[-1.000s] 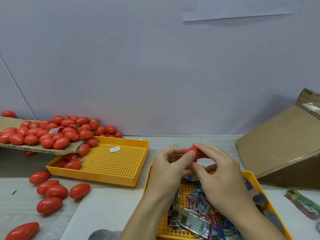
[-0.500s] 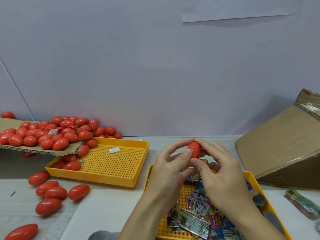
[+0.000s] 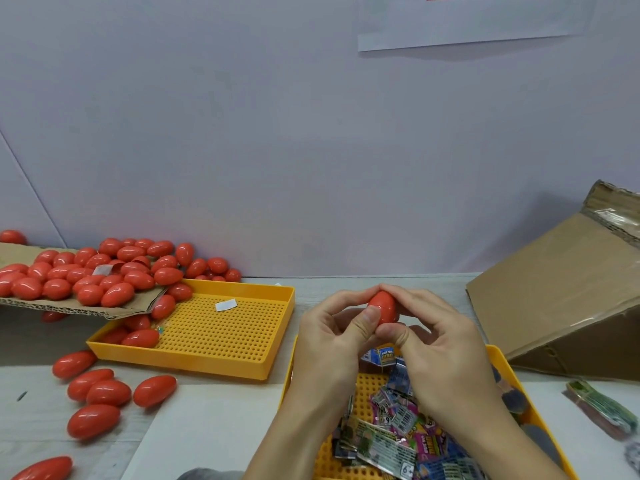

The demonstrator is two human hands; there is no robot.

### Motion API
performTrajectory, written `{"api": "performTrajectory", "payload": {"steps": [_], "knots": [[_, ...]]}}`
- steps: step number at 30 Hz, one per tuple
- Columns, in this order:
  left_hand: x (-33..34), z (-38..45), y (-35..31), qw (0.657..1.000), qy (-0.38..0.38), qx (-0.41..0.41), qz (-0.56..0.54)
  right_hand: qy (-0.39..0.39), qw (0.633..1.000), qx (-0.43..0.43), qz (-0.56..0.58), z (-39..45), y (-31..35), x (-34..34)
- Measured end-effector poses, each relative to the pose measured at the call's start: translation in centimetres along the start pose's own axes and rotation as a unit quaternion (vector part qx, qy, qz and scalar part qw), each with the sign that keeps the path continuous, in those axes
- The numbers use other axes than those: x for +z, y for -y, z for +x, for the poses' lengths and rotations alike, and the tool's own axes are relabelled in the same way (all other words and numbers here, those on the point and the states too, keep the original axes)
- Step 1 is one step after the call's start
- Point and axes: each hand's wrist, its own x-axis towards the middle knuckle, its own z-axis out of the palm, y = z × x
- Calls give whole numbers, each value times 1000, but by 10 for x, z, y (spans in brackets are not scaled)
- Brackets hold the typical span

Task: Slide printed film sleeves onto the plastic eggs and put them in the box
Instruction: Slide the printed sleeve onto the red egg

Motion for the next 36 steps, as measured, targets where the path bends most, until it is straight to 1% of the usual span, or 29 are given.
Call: {"api": "performTrajectory", "payload": {"steps": [5, 11, 16, 19, 23, 25, 29, 34, 36], "knots": [[1, 0, 0, 1000, 0, -14, -8, -4, 1000, -1, -5, -1, 1, -1], [2, 0, 1, 1000, -8, -13, 7, -14, 1000, -13, -14, -1, 0, 2], [4, 0, 1, 997, -2, -69, -43, 6, 1000, -3, -22, 0, -4, 4], [3, 1, 0, 994, 8, -86, -72, 9, 1000, 3, -22, -1, -5, 3], [4, 3, -1, 984, 20, -107, -139, 4, 1000, 19, 13, -3, -8, 2], [4, 3, -1, 980, 31, -123, -153, 3, 999, 26, 19, -3, -9, 2], [5, 4, 0, 981, 42, -134, -132, -6, 1000, 20, -11, -3, -11, 2], [4, 3, 3, 991, 4, -121, -61, -20, 996, -10, -87, -1, -12, 2], [3, 3, 4, 994, -2, -103, -32, -18, 993, -19, -114, -1, -13, 2]]}}
